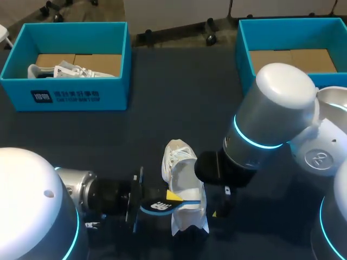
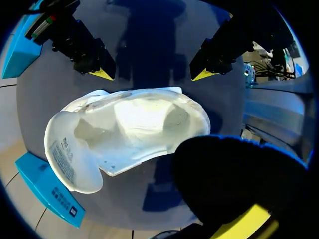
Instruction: Take the shoe out of the shoebox, open the shoe tongue, remove and reinsert the insole, then place the shoe into the shoebox
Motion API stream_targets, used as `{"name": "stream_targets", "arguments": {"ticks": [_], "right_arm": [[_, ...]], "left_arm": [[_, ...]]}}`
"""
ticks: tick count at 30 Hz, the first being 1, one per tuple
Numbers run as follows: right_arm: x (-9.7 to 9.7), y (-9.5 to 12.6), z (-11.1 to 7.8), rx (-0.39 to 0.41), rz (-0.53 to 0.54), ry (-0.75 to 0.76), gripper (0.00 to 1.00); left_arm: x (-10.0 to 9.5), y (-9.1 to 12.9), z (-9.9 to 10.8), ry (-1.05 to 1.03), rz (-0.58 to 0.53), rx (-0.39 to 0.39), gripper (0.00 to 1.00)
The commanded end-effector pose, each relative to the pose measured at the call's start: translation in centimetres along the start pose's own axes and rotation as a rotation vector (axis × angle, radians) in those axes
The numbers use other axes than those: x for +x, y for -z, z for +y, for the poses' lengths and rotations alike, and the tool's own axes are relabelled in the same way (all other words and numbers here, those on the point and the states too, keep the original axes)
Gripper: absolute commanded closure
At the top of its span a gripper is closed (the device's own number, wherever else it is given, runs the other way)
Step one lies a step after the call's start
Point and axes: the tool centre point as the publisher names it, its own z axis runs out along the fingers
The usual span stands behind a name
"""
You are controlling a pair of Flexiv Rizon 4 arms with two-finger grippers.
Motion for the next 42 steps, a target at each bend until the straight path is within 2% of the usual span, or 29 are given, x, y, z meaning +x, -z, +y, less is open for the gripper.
{"name": "stream_targets", "arguments": {"ticks": [1, 21, 42], "right_arm": [[0.0, -0.3, 0.1, 0.000, -0.001, 0.000, 0.00], [0.0, -0.3, 0.1, -0.004, 0.001, 0.003, 0.00], [0.1, -0.5, 1.0, -0.052, -0.004, 0.022, 0.00]], "left_arm": [[0.0, -1.4, 1.4, -0.010, 0.002, 0.007, 1.00], [-0.6, -1.6, 4.2, 0.006, -0.048, -0.014, 1.00], [-0.1, -0.7, 4.8, 0.040, -0.094, -0.014, 1.00]]}}
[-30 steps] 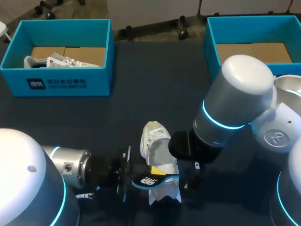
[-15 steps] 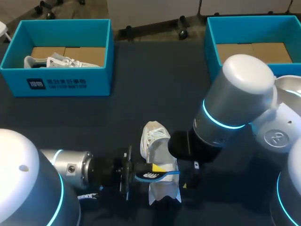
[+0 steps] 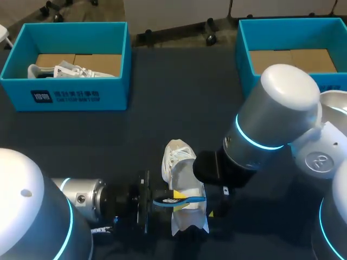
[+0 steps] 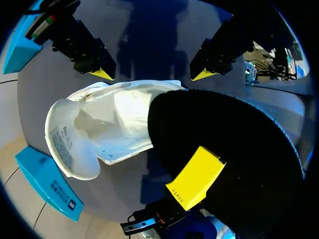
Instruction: Take the shoe out of the shoebox, open the shoe tongue, remove and reinsert the insole, then place the shoe into the shoebox
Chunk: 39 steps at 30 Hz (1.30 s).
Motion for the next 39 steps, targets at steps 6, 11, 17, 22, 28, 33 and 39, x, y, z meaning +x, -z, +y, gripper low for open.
{"name": "stream_targets", "arguments": {"ticks": [6, 11, 17, 22, 28, 33, 39], "right_arm": [[0.0, -0.4, 0.0, -0.004, -0.001, 0.000, 0.00], [0.0, -0.4, 0.0, -0.004, -0.001, 0.000, 0.00], [0.0, -0.4, 0.0, -0.004, -0.001, 0.000, 0.00], [0.0, -0.4, 0.0, -0.004, -0.001, 0.000, 0.00], [0.0, -0.4, 0.0, -0.004, -0.001, 0.000, 0.00], [0.0, -0.4, 0.0, -0.004, -0.001, 0.000, 0.00], [0.0, -0.4, 0.0, -0.004, -0.001, 0.000, 0.00]], "left_arm": [[0.0, 0.1, 0.1, -0.012, -0.019, -0.008, 1.00], [-0.2, 0.1, 0.4, -0.016, -0.026, -0.008, 1.00], [-0.6, -0.2, 1.1, -0.026, -0.029, -0.017, 1.00], [-1.0, -0.5, 1.9, -0.042, -0.036, -0.035, 1.00], [-1.3, -0.6, 2.8, -0.037, -0.033, -0.050, 1.00], [-1.3, -0.6, 3.7, -0.029, -0.024, -0.064, 1.00], [-1.2, -0.6, 4.4, -0.035, -0.002, -0.080, 1.00]]}}
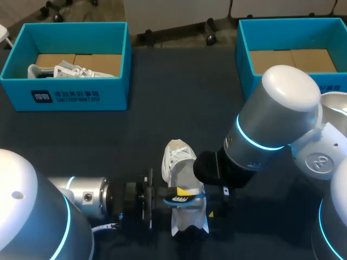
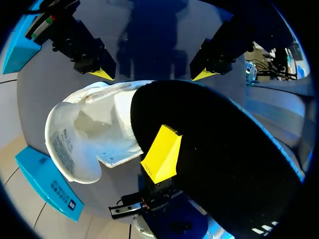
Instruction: Take the shoe out of the shoebox, open the shoe tongue, remove and reinsert the insole, then place the shoe into the shoebox
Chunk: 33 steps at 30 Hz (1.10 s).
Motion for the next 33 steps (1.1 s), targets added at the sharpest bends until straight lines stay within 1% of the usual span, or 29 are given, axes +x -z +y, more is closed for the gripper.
{"name": "stream_targets", "arguments": {"ticks": [1, 11, 19, 22, 28, 29, 30, 31, 33], "right_arm": [[0.1, -0.2, 0.0, 0.000, -0.002, 0.000, 0.00], [0.1, -0.2, 0.0, 0.000, -0.002, 0.000, 0.00], [0.1, -0.2, 0.0, 0.000, -0.002, 0.000, 0.00], [0.1, -0.2, 0.0, 0.000, -0.002, 0.000, 0.00], [0.1, -0.2, 0.0, 0.000, -0.002, 0.000, 0.00], [0.1, -0.2, 0.0, 0.000, -0.002, 0.000, 0.00], [0.1, -0.2, 0.0, 0.000, -0.002, 0.000, 0.00], [0.1, -0.2, 0.0, 0.000, -0.002, 0.000, 0.00], [0.1, -0.2, 0.0, 0.000, -0.002, 0.000, 0.00]], "left_arm": [[-0.1, -0.4, 0.8, -0.013, 0.020, -0.011, 1.00], [-0.2, -0.8, 2.4, -0.090, 0.026, -0.062, 1.00], [-1.2, -0.8, 4.3, -0.107, 0.003, -0.134, 1.00], [-1.3, -0.7, 4.3, -0.101, -0.001, -0.135, 1.00], [-1.1, -0.3, 3.5, -0.079, -0.006, -0.125, 1.00], [-1.1, -0.2, 3.4, -0.078, -0.006, -0.125, 0.99], [-1.1, -0.2, 3.2, -0.074, -0.005, -0.124, 0.90], [-1.1, -0.1, 3.0, -0.073, -0.005, -0.123, 0.84], [-1.1, 0.0, 2.6, -0.072, -0.007, -0.122, 0.77]]}}
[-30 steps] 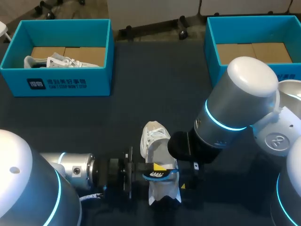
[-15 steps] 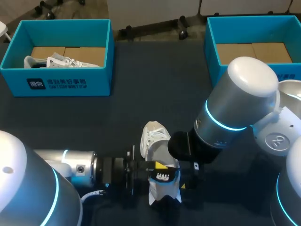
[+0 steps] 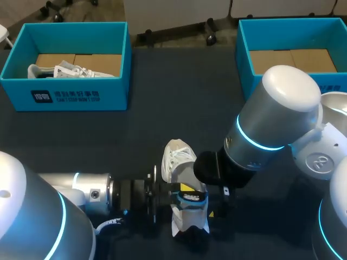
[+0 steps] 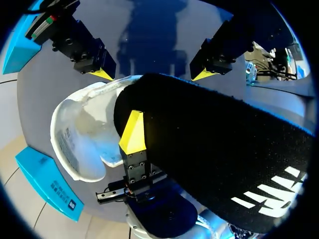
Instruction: Take the shoe out of the shoebox, open the shoe tongue, remove and reinsert the insole, then place the shoe into the shoebox
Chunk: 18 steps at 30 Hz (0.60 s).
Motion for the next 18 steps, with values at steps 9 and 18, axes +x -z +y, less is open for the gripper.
{"name": "stream_targets", "arguments": {"ticks": [9, 18], "right_arm": [[0.0, -0.2, 0.1, 0.000, -0.001, 0.000, 0.00], [0.0, -0.2, 0.1, 0.000, -0.001, 0.000, 0.00]], "left_arm": [[0.1, 1.1, -2.4, 0.003, 0.003, -0.032, 0.68], [0.6, 1.0, -4.1, -0.003, 0.036, -0.092, 0.67]]}}
